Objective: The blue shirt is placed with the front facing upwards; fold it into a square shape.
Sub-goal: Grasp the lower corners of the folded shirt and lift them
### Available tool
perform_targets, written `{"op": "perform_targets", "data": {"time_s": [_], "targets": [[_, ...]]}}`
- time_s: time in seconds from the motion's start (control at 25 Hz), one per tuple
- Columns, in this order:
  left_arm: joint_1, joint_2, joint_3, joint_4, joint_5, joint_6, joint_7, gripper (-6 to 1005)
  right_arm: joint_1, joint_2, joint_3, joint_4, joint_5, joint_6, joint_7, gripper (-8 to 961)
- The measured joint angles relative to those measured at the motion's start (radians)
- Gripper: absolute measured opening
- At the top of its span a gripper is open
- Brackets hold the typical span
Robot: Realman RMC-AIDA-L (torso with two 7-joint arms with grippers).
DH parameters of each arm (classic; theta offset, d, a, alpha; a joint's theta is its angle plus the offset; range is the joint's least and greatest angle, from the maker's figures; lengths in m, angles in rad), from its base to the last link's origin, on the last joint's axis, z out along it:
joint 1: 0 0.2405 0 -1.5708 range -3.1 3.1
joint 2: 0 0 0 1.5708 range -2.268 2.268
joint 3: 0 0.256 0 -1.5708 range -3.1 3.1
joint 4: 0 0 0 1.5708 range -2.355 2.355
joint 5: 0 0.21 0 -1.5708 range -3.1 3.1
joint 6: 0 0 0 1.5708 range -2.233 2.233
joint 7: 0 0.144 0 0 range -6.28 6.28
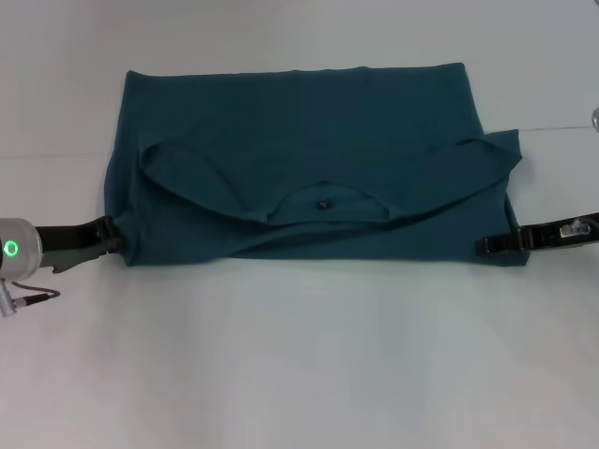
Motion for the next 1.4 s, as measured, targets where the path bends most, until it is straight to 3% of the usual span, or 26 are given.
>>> {"op": "perform_targets", "data": {"time_s": [0.32, 0.52, 0.76, 0.96, 1.2, 1.4], "targets": [[0.002, -0.001, 0.001, -0.002, -0.001, 0.009, 0.000, 42, 0.000, 0.001, -0.012, 0.011, 0.000, 0.017, 0.012, 664], [0.003, -0.001, 0.001, -0.003, -0.001, 0.010, 0.000, 42, 0.000, 0.002, -0.016, 0.011, 0.000, 0.033, 0.020, 472], [0.003, -0.001, 0.001, -0.003, -0.001, 0.011, 0.000, 42, 0.000, 0.002, -0.016, 0.011, 0.000, 0.039, 0.021, 384], [0.005, -0.003, 0.001, -0.010, -0.001, 0.012, 0.001, 42, -0.003, 0.004, -0.015, 0.011, 0.000, 0.046, 0.022, 184], [0.007, -0.009, 0.001, -0.022, -0.002, 0.012, 0.011, 42, -0.005, 0.004, -0.015, 0.010, 0.000, 0.047, 0.018, 77], [0.018, -0.018, 0.001, -0.053, -0.003, 0.011, 0.013, 42, -0.009, 0.012, -0.010, -0.004, 0.003, 0.047, 0.013, 56]]}}
